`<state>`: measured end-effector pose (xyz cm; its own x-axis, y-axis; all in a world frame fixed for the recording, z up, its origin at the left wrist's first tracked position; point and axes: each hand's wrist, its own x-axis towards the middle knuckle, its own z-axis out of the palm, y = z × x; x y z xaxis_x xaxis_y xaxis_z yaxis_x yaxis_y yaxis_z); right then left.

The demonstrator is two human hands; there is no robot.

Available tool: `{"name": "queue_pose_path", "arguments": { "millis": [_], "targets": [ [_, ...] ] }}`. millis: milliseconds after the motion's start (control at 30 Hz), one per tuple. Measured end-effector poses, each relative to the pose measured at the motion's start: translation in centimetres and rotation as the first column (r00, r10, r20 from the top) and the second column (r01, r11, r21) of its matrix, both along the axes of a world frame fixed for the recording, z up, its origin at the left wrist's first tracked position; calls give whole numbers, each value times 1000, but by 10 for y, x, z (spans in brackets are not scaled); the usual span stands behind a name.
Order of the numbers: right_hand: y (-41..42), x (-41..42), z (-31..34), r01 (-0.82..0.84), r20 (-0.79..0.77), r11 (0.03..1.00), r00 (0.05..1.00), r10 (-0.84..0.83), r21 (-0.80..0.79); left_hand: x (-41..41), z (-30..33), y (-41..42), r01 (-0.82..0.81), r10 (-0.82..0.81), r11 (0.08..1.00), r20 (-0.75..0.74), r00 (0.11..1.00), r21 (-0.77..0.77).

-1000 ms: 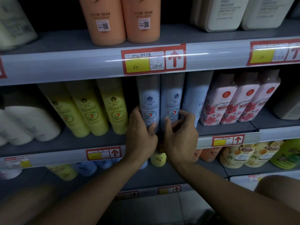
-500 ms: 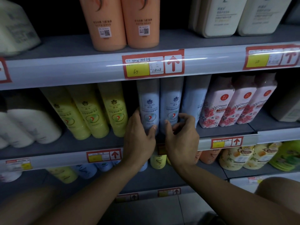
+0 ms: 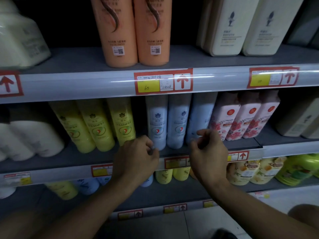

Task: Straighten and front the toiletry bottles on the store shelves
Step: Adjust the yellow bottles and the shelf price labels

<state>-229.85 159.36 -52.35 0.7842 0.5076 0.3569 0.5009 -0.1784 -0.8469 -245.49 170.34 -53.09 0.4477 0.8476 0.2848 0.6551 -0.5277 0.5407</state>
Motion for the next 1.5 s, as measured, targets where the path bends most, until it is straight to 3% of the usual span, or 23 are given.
{"name": "queue_pose_path", "arguments": {
  "millis": [167,267,567,833,1133,1400,1500],
  "targets": [
    [-10,5,25,8,67,995,998,-15,98,9,4,-18,206,-201,979,180,963,-6],
    [-18,27,34,73,-6,987,997,-73,146,22,6,-27,275,-298,953,219,929,131],
    [-26,105,56,207,-63,942,978,-197,262,68,-13,-43,377,-421,863,65,905,337],
    [-45,190,41,330,-112,895,944,-310,300,108,6,-42,232,-297,786,22,955,574],
    [-72,251,13,207,-114,977,973,-199,58,144,49,-52,-134,31,702,157,987,700],
    [-75,265,30,12,-106,986,994,-30,-167,144,65,-45,-104,83,701,64,994,706],
    [-70,253,31,-23,-128,989,992,4,-144,148,67,-41,-93,108,748,18,994,658]
  ]
}}
